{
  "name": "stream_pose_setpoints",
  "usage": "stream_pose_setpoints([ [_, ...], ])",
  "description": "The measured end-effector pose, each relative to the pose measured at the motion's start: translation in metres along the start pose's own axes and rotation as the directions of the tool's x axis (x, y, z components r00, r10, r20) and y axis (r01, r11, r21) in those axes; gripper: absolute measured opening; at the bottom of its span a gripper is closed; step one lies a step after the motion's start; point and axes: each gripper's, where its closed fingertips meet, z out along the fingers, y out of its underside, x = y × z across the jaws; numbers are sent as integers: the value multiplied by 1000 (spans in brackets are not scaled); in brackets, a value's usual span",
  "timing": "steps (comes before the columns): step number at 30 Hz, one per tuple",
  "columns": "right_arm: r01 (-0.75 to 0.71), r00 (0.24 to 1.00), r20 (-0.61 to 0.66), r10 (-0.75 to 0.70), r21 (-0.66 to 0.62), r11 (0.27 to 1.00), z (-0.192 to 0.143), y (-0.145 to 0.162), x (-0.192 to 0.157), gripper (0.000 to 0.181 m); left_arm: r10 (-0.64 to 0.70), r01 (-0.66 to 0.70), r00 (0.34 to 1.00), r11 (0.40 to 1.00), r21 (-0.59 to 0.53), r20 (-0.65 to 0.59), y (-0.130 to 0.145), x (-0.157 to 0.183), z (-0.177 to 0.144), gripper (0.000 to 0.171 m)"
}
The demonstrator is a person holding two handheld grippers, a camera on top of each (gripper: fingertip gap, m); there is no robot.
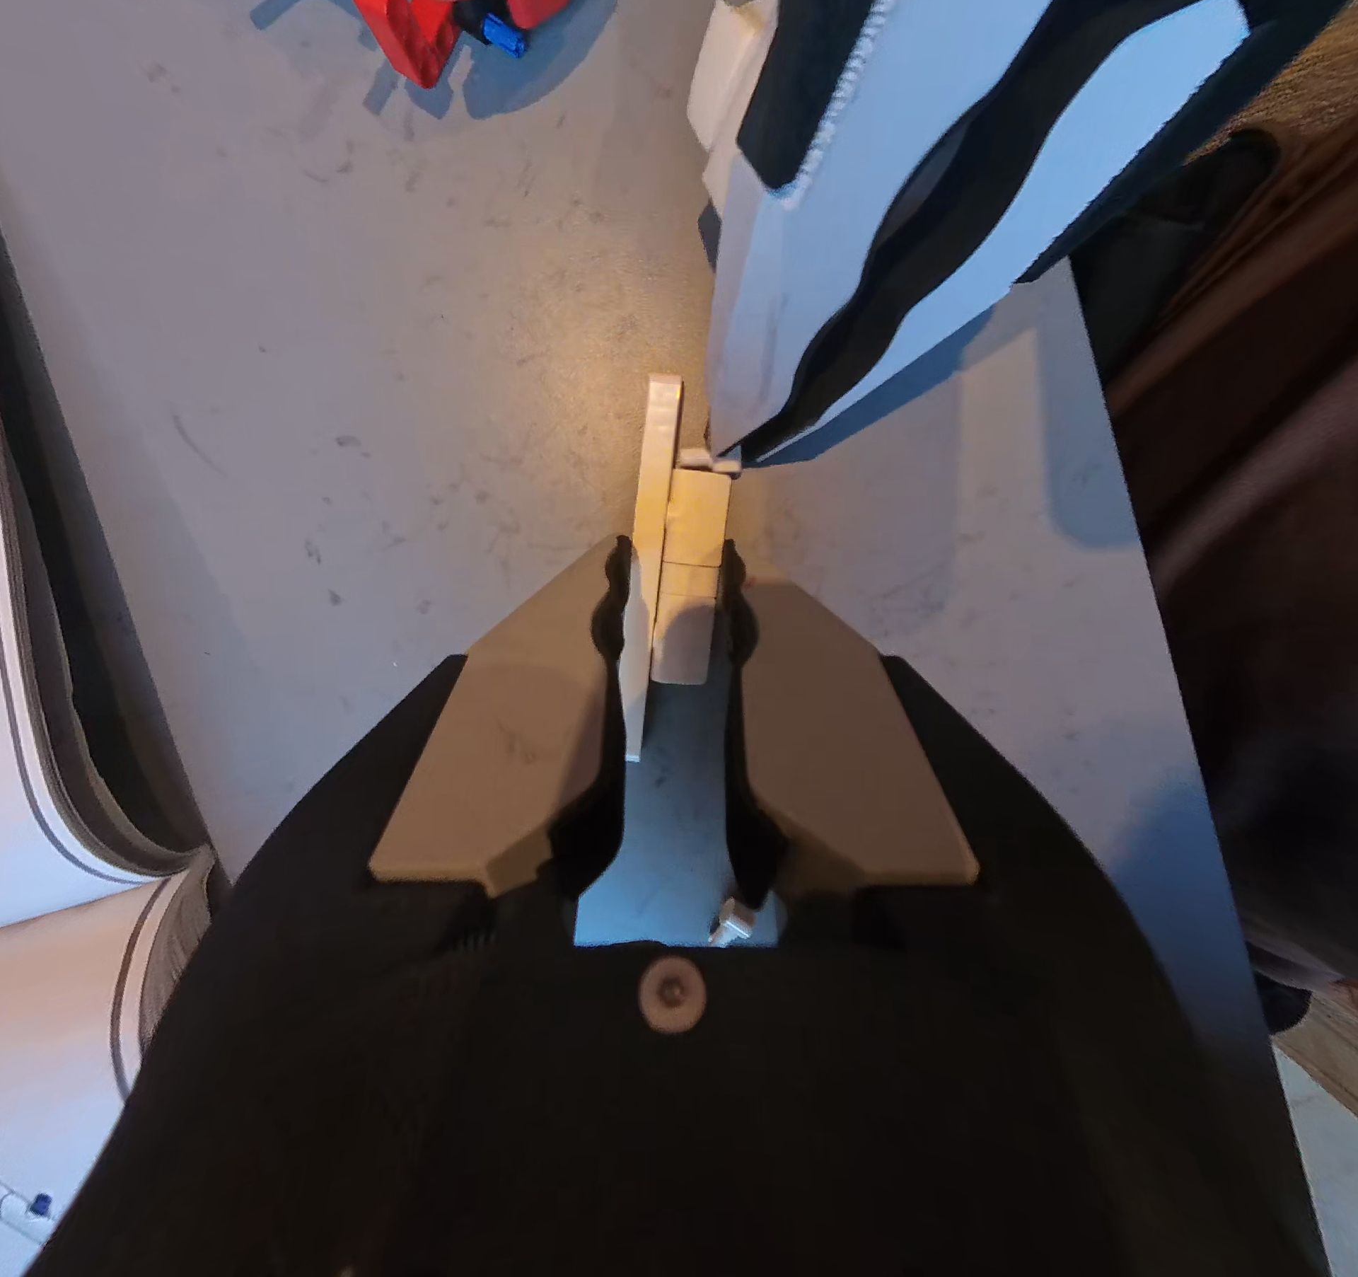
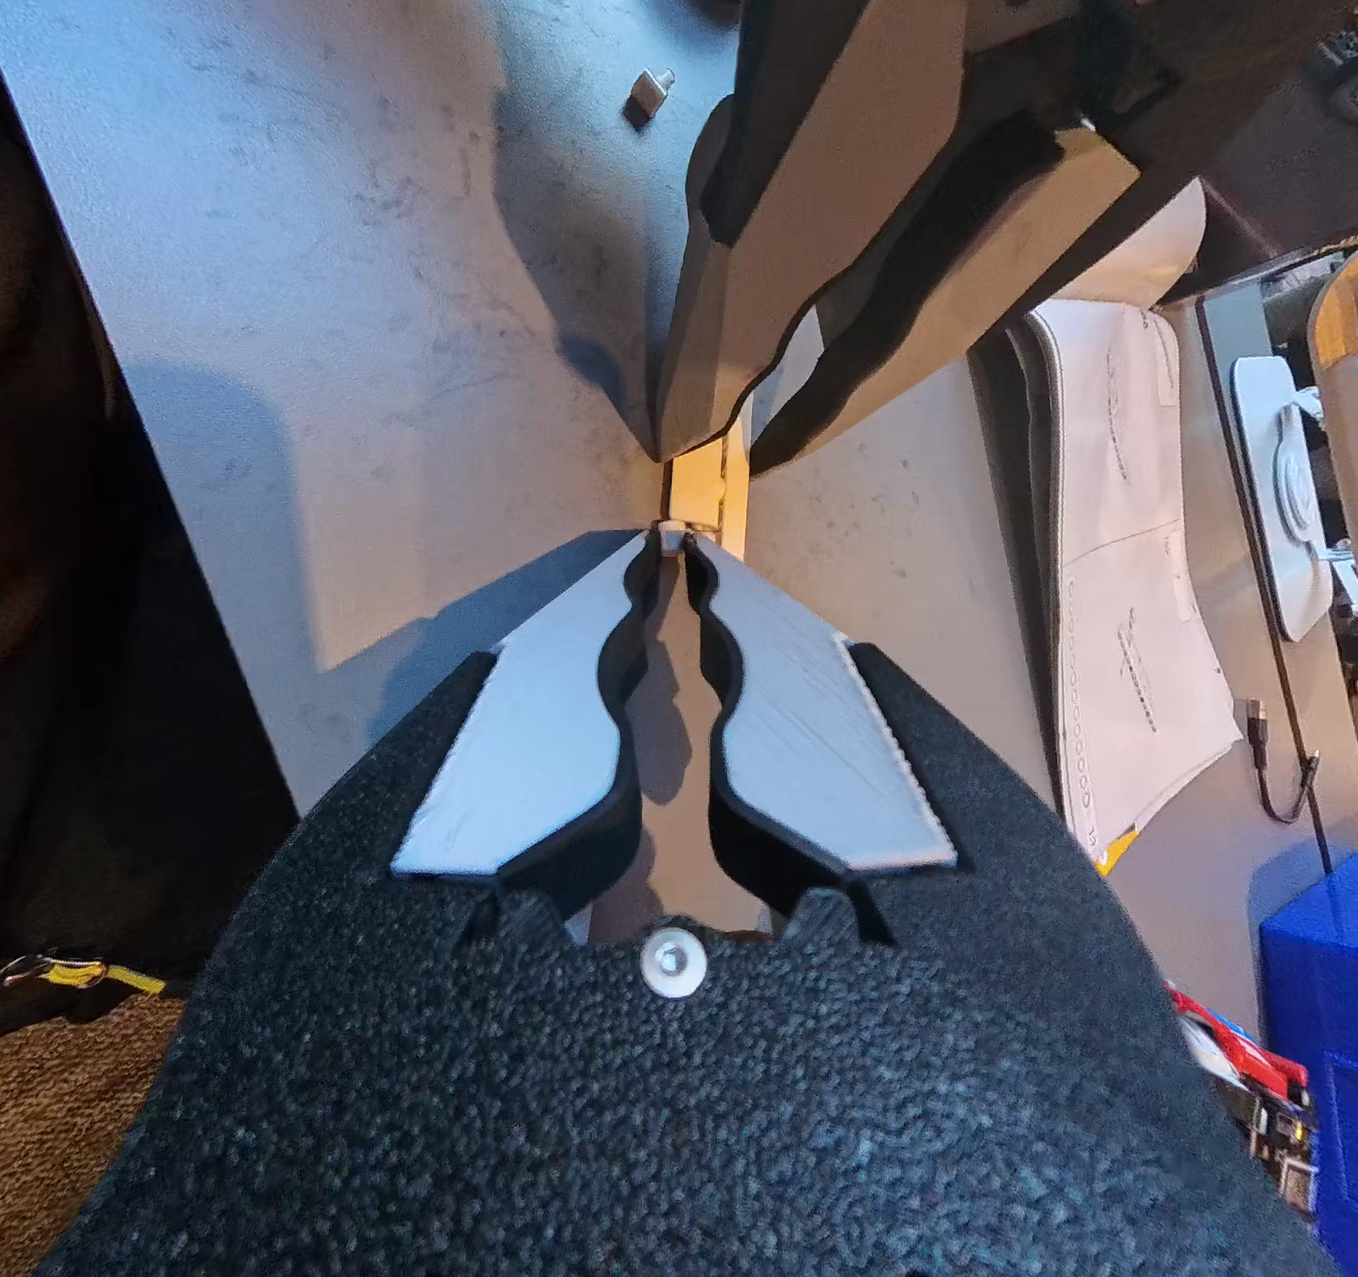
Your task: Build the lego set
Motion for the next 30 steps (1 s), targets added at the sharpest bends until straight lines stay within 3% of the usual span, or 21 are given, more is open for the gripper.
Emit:
stream_pose_setpoints([
  [11, -109, 994, 12, 110, -54, 993, 1, 4, 4, 6, 21, -21, 1000, 1000, 1, 5, 0, -9, 3, 21],
  [16, -25, 1000, -17, 24, -97, 995, 1, 4, 4, 6, 63, -63, 998, 998, -6, -4, 0, -12, 2, 22],
  [20, 152, 981, -98, -170, -170, 974, 1, 3, 4, 5, 34, -34, 999, 999, -5, -19, -1, -14, -1, 22],
  [30, 231, 953, -147, -265, -213, 949, 0, 4, 5, 5, 3, -3, 999, 1000, 15, -34, -2, -14, -2, 22],
])
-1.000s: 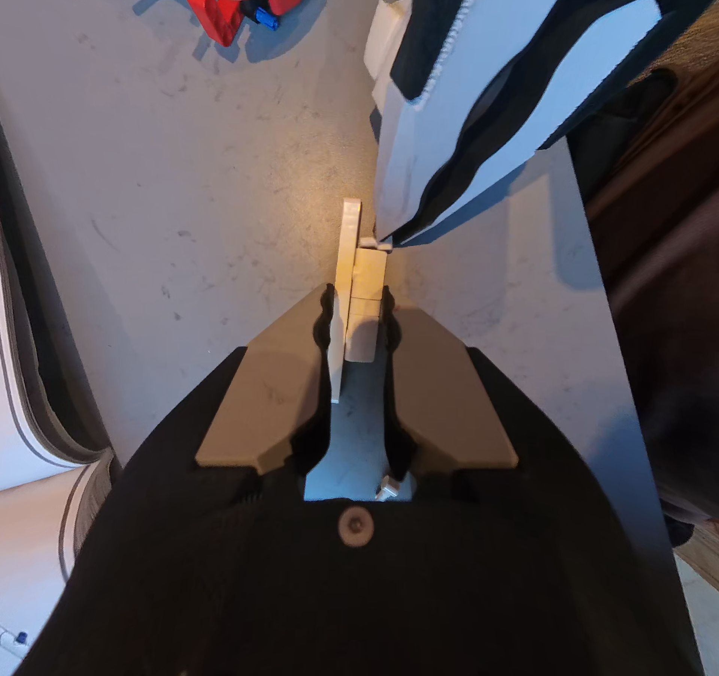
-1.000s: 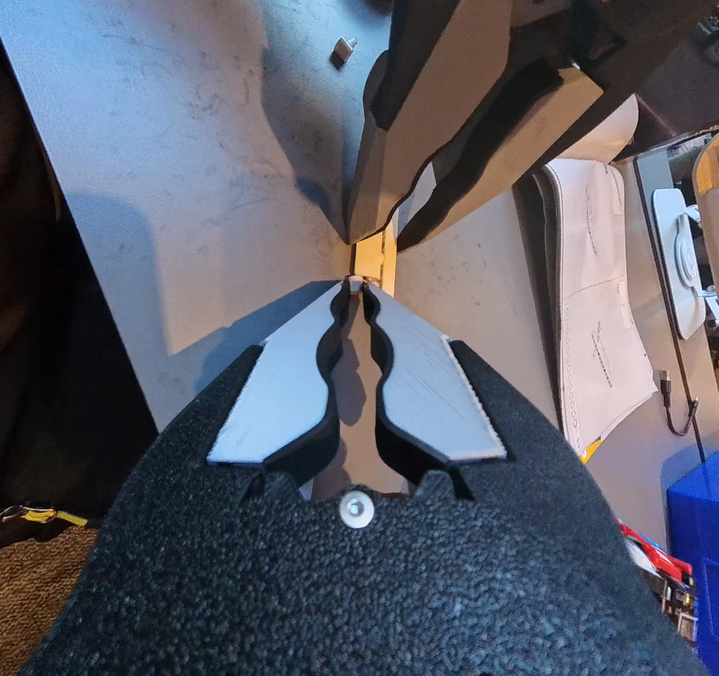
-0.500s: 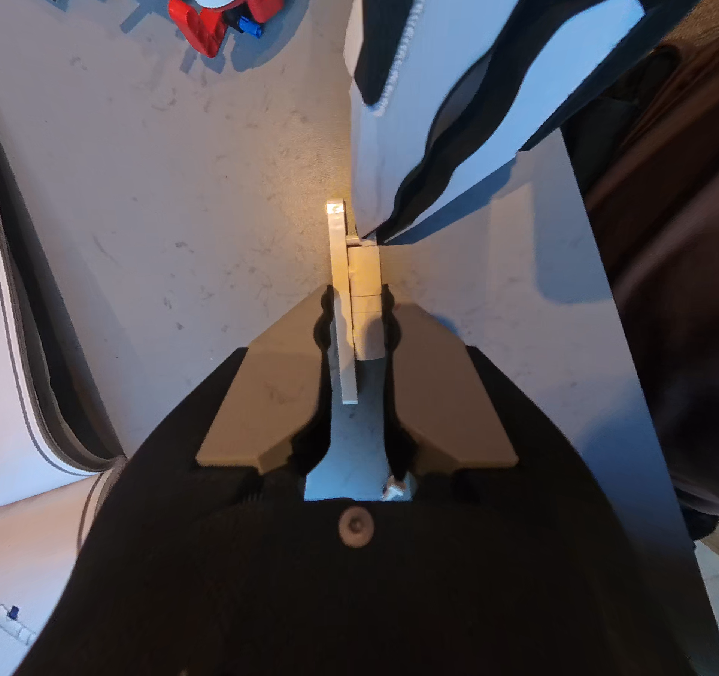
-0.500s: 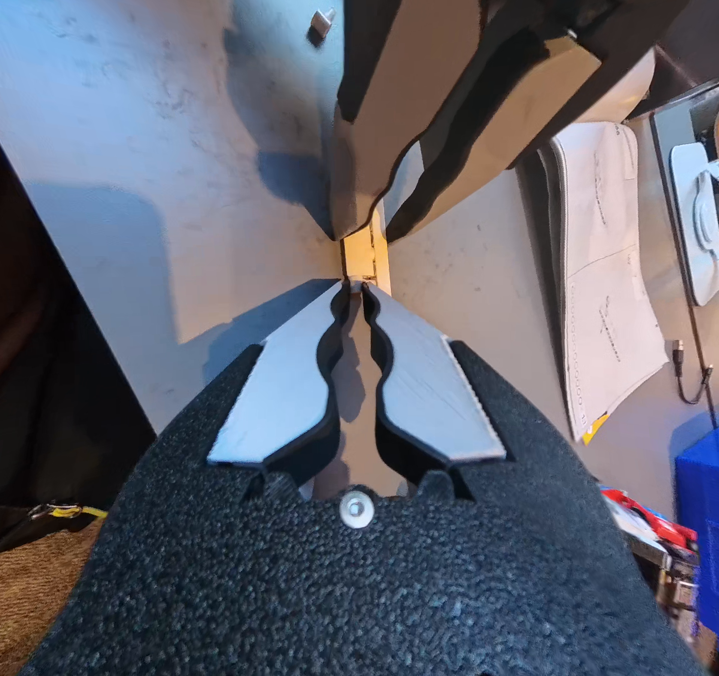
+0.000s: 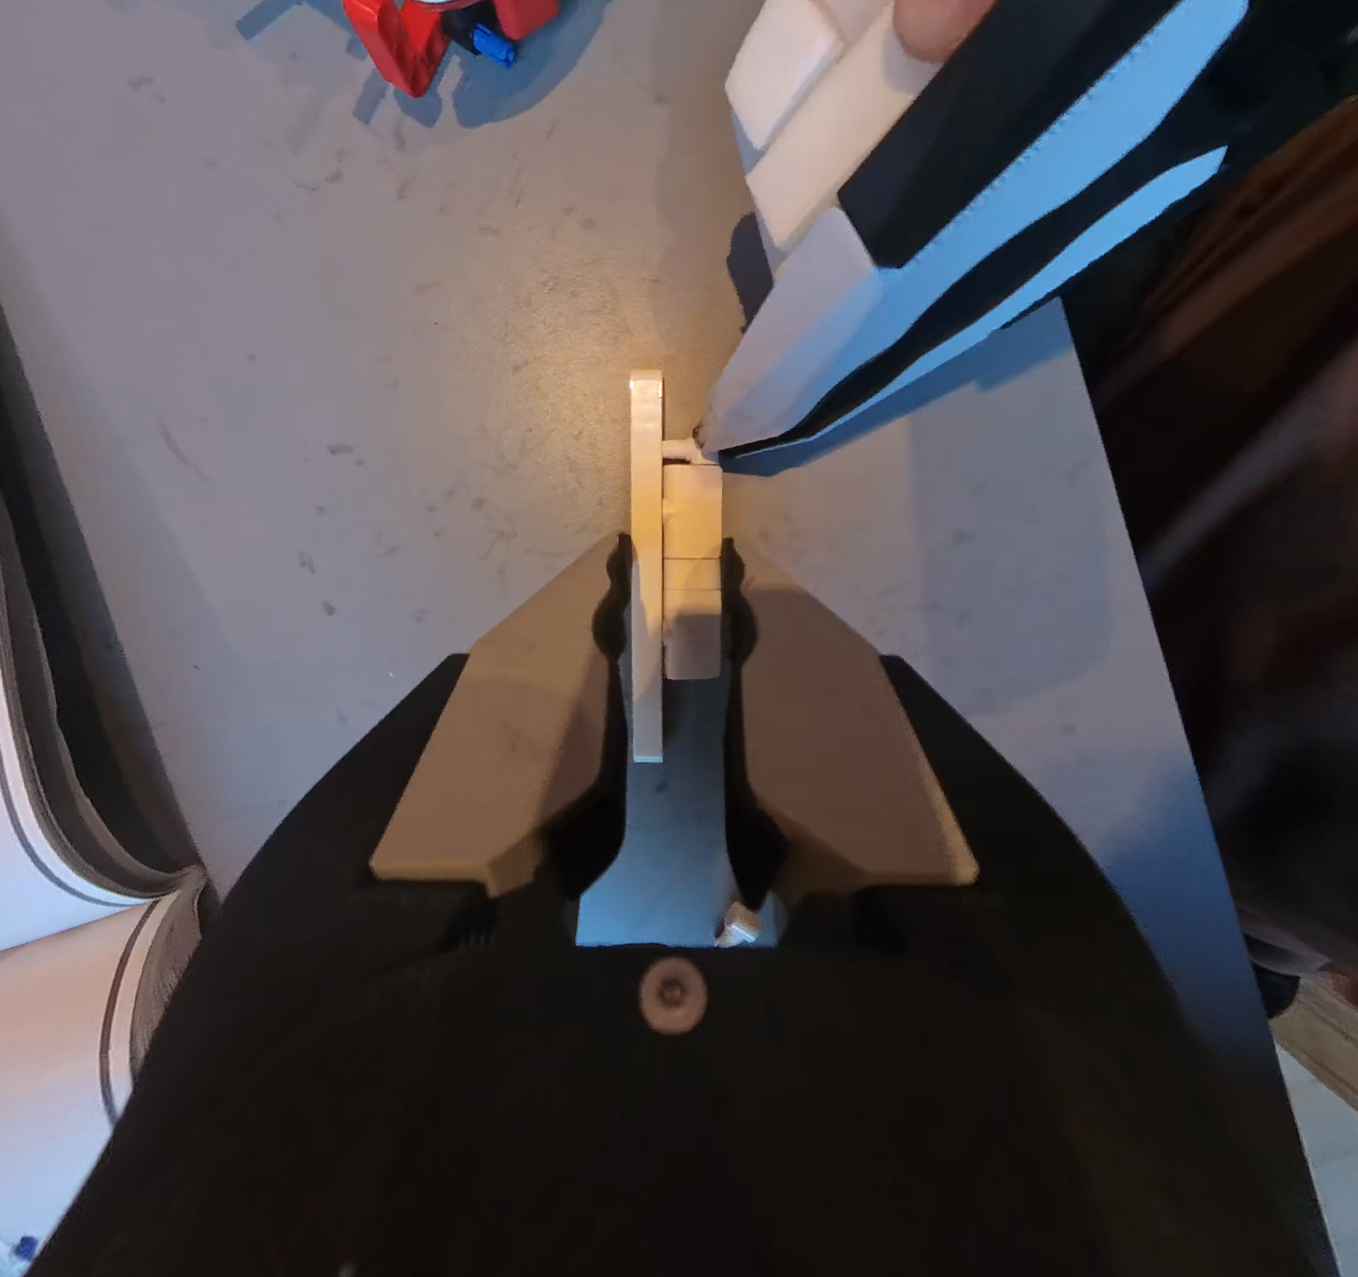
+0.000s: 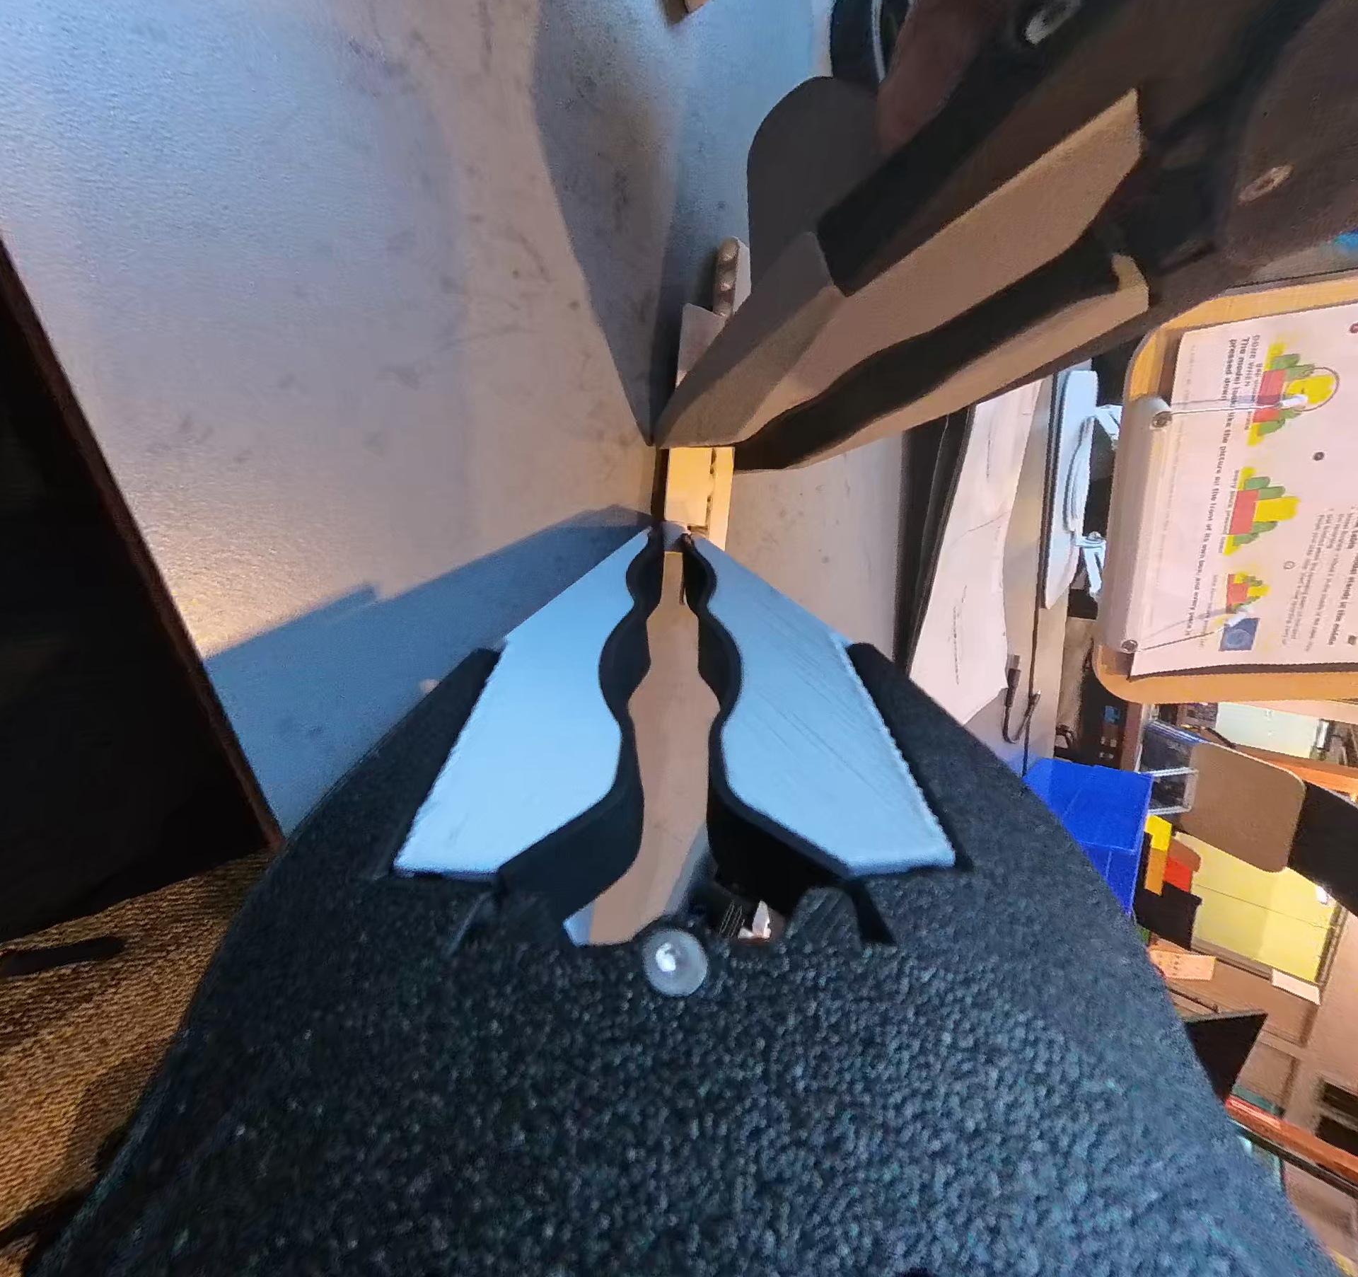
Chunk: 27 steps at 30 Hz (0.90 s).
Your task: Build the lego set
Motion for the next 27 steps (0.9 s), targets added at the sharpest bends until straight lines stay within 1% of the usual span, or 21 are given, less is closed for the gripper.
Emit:
stream_pose_setpoints([
  [3, 3, 1000, 0, -3, -2, 1000, 0, 0, 0, 5, 27, -27, 1000, 1000, -9, 11, 1, 1, 0, 22],
  [6, -102, 993, 65, 101, 14, 995, 0, 1, -1, 5, 104, -104, 994, 994, -19, 39, 0, 4, 0, 22],
  [8, -178, 978, 115, 176, 14, 984, 1, 2, -1, 5, 100, -99, 994, 995, -19, 32, 0, 6, 0, 22],
  [9, -192, 974, 124, 189, 11, 981, 1, 2, -1, 5, 95, -94, 995, 995, -17, 30, 0, 6, 0, 22],
  [12, -144, 983, 120, 139, 36, 989, 1, 1, 0, 5, 137, -136, 990, 991, -10, 30, 1, 7, 0, 22],
  [13, -152, 981, 131, 145, 50, 987, 1, 1, -1, 5, 140, -140, 990, 990, -5, 22, 1, 8, 0, 22],
  [16, -288, 940, 209, 268, 70, 955, 1, 2, 0, 7, 117, -117, 993, 993, 7, 13, 0, 8, 1, 22],
  [18, -317, 937, 180, 300, 70, 946, 2, 4, 8, 25, 116, -117, 993, 993, 14, 20, 0, 9, 1, 22],
  [19, -315, 939, 170, 300, 70, 947, 2, 5, 10, 30, 119, -119, 993, 993, 18, 24, 0, 9, 0, 22],
  [22, -336, 931, 178, 319, 72, 939, 3, 6, 12, 35, 130, -130, 991, 991, 15, 30, 0, 11, 0, 22],
  [23, -350, 921, 206, 330, 73, 934, 2, 5, 10, 34, 137, -137, 990, 990, 12, 32, -1, 11, 0, 22],
  [25, -394, 884, 300, 359, 65, 917, 2, 4, 4, 21, 161, -161, 986, 987, 7, 37, -1, 12, 0, 22],
  [27, -437, 843, 369, 391, 46, 898, 2, 4, 3, 23, 176, -176, 984, 984, 2, 36, -1, 13, 0, 22],
])
